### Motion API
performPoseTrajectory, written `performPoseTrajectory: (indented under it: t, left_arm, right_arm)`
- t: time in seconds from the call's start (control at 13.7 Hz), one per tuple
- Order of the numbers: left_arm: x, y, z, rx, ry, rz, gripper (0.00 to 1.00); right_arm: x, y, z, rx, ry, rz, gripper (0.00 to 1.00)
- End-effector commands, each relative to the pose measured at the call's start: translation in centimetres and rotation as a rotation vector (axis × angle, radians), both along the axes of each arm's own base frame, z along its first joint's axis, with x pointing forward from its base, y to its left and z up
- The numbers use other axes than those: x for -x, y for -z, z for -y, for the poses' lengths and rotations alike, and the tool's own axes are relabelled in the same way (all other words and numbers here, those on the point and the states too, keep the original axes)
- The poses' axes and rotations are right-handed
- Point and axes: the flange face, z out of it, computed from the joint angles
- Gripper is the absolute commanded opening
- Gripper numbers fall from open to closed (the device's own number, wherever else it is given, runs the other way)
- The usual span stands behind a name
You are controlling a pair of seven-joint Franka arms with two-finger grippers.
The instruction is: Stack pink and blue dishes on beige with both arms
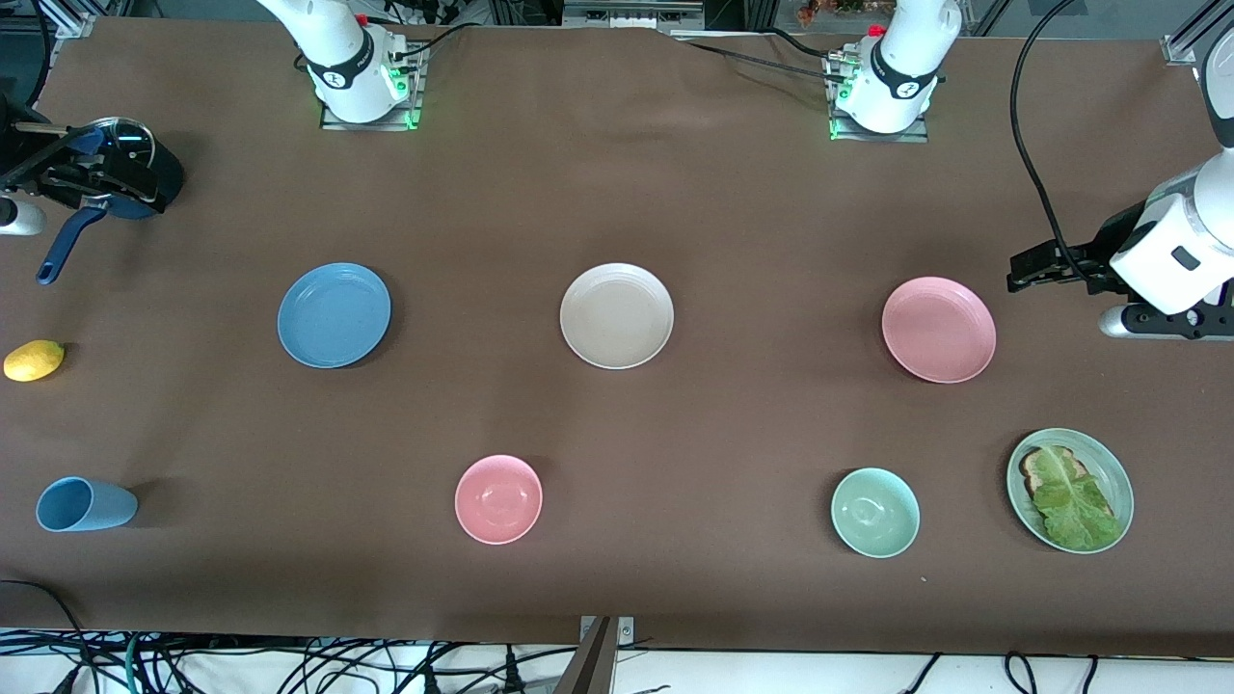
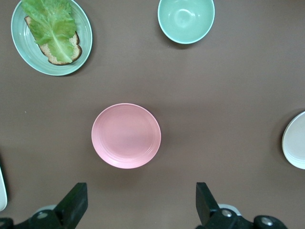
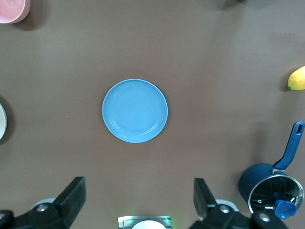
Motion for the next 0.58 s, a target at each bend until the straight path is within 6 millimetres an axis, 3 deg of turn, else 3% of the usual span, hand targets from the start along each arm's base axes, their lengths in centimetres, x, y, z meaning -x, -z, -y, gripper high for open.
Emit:
performPoseTrajectory:
  t: [0.0,0.51]
  left_arm:
    - [-0.09,-0.11,0.24,0.004,0.005,0.012,1.0]
    - [-0.38,0.28,-0.14,-0.005,0.001,0.014,1.0]
  right_arm:
    - [0.24,-0.32,0.07,-0.016,-0.011,0.002,1.0]
    - [0.28,-0.23,0.05,-0.018,-0.011,-0.003,1.0]
